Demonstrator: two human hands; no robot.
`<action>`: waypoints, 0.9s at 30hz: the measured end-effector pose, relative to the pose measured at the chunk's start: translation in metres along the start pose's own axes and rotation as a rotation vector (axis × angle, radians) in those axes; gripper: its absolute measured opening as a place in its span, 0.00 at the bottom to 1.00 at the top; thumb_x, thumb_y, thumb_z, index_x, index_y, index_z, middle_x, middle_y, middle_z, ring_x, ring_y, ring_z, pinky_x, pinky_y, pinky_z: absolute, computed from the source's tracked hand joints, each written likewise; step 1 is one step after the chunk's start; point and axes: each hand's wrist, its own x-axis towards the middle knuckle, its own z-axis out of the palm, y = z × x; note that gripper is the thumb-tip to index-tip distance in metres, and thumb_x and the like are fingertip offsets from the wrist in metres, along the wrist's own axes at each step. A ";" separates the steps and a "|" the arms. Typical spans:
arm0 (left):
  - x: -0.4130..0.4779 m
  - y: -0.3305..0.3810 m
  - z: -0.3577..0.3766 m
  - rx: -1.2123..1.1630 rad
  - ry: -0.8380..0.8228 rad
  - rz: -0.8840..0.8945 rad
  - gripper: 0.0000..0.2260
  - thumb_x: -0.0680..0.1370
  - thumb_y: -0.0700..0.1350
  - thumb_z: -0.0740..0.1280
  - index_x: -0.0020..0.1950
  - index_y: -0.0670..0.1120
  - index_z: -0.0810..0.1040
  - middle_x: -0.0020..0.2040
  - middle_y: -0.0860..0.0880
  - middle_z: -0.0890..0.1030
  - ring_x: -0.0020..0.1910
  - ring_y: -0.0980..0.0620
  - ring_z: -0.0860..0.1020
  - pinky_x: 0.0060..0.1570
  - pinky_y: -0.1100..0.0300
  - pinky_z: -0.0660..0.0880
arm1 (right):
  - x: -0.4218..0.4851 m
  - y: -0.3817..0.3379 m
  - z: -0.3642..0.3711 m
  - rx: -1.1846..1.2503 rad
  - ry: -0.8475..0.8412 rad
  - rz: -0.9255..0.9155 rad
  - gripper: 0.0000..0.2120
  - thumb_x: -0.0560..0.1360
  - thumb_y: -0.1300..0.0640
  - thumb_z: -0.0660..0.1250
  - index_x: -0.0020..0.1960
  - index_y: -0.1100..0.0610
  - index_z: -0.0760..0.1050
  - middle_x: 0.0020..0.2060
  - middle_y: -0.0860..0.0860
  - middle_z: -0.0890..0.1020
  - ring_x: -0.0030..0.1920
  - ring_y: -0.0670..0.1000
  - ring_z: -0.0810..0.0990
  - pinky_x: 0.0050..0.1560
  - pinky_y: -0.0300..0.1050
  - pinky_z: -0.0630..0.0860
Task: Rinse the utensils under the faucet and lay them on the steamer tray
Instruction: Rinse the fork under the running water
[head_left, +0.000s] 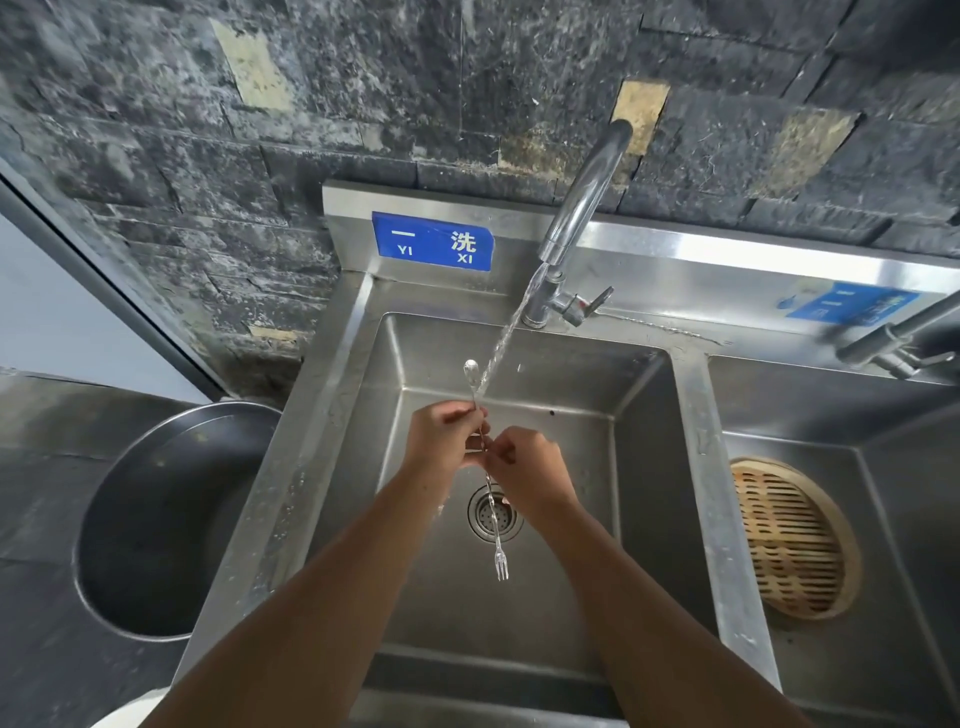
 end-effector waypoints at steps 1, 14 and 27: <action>-0.001 0.000 0.001 0.000 -0.002 0.002 0.04 0.77 0.34 0.68 0.46 0.39 0.83 0.35 0.42 0.82 0.34 0.43 0.81 0.34 0.53 0.81 | 0.000 0.001 -0.001 -0.001 0.002 -0.001 0.06 0.72 0.52 0.72 0.41 0.55 0.80 0.33 0.49 0.82 0.37 0.52 0.79 0.33 0.41 0.69; -0.002 0.003 0.002 0.061 0.021 0.041 0.04 0.77 0.37 0.70 0.46 0.43 0.84 0.34 0.47 0.84 0.32 0.49 0.83 0.35 0.53 0.82 | 0.008 -0.001 -0.014 0.069 -0.013 -0.023 0.08 0.73 0.55 0.71 0.36 0.50 0.76 0.31 0.46 0.81 0.35 0.51 0.82 0.38 0.43 0.77; -0.007 0.007 0.000 -0.016 -0.004 -0.005 0.06 0.78 0.38 0.70 0.42 0.43 0.83 0.31 0.45 0.81 0.28 0.49 0.79 0.34 0.55 0.81 | 0.042 -0.035 -0.029 0.301 -0.054 -0.037 0.04 0.74 0.60 0.70 0.49 0.58 0.80 0.36 0.51 0.83 0.36 0.56 0.84 0.36 0.50 0.82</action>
